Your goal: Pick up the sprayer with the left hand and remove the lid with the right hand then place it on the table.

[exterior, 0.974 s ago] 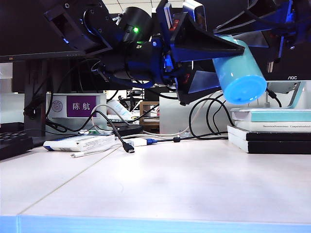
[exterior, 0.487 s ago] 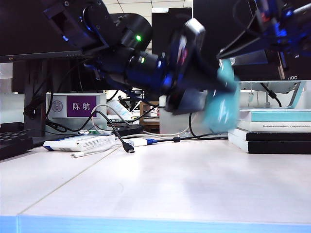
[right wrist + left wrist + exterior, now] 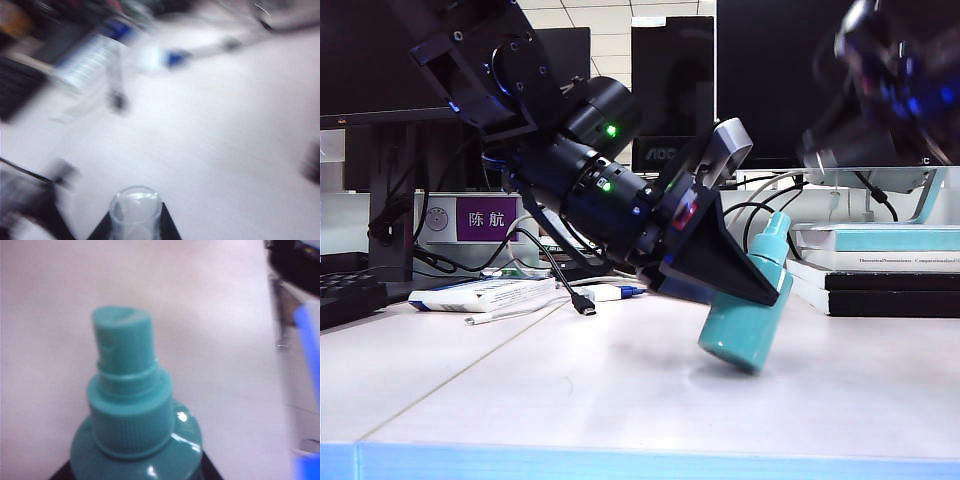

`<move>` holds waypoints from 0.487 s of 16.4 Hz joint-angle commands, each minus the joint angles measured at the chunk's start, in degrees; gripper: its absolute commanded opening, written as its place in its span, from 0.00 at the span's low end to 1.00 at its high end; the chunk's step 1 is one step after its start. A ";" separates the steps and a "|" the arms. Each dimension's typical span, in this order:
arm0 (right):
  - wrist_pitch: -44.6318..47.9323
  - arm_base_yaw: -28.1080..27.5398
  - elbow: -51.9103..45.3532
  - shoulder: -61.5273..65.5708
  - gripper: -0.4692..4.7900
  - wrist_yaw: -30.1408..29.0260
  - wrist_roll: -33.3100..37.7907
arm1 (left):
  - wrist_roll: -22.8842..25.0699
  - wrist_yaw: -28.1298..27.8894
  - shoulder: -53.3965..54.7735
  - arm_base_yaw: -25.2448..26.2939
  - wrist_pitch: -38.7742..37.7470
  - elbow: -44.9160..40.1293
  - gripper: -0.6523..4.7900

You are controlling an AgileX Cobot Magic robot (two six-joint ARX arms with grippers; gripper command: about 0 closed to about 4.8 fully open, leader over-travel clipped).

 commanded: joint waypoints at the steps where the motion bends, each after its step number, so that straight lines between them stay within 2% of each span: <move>1: 1.38 -0.20 -1.60 -0.02 0.16 3.80 -0.98 | 1.25 -4.55 -1.07 0.02 6.78 0.02 0.51; 3: 4.46 -0.17 -3.50 -0.02 0.16 5.73 -0.92 | 1.20 -6.95 -3.06 0.07 12.41 -1.03 0.51; 5: 8.04 -0.17 -6.43 -0.02 0.16 9.79 -0.92 | -0.26 -11.82 -6.36 0.70 22.62 -5.60 0.48; 6: 9.68 -0.17 -7.48 0.00 0.16 10.62 -0.92 | -2.08 -12.92 -7.23 1.14 26.86 -7.72 0.40; 8: 15.96 -0.17 -10.67 0.02 0.16 12.39 -0.39 | -7.96 -15.78 -8.66 3.26 38.51 -14.23 0.38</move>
